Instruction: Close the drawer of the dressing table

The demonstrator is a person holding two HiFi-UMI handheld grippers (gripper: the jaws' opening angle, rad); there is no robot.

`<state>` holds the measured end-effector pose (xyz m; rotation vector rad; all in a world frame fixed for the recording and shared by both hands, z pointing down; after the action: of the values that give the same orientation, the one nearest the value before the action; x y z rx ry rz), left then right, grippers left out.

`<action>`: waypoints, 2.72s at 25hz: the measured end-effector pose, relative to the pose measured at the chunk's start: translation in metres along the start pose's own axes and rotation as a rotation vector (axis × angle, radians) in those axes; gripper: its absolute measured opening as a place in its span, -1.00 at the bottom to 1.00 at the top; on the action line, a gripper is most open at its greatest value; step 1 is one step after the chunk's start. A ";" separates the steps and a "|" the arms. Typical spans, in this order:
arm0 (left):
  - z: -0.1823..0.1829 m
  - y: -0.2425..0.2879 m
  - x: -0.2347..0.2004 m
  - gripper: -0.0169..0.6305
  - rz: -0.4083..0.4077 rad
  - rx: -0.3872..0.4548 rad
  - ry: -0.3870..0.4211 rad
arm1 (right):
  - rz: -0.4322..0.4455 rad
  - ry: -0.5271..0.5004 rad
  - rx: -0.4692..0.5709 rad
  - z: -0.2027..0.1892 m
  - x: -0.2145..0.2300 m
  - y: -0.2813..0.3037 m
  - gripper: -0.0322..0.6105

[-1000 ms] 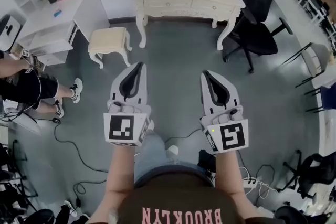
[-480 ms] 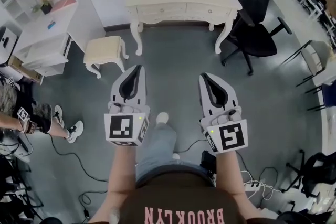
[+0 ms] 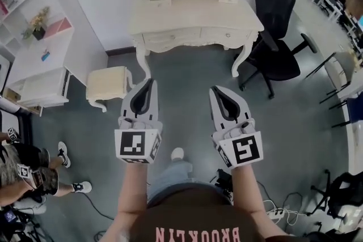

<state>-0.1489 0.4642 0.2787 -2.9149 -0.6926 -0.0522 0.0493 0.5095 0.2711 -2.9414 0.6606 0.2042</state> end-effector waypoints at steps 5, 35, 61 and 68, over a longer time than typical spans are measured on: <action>-0.008 0.053 -0.050 -0.93 0.000 0.001 0.007 | -0.011 -0.017 0.017 -0.004 0.016 0.072 -0.90; -0.067 0.166 -0.115 -0.93 0.089 -0.083 -0.002 | 0.059 0.009 -0.043 -0.069 0.091 0.207 -0.90; -0.120 0.461 -0.134 -0.93 0.212 -0.150 -0.037 | 0.182 0.075 -0.026 -0.119 0.305 0.427 -0.90; -0.143 0.502 -0.166 -0.93 0.223 -0.182 -0.038 | 0.174 0.092 -0.063 -0.143 0.322 0.473 -0.90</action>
<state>-0.0717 -0.0746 0.3427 -3.1557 -0.3821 -0.0373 0.1482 -0.0703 0.3198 -2.9672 0.9407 0.1079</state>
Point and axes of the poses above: the fingertips, and each gripper's own axes: y forward along the fingers, x to its right, z out of its top, the point moved 7 cm from there along -y, backward along the fingers, and after that the axes turned 1 degree about y, right-handed, at the moved point
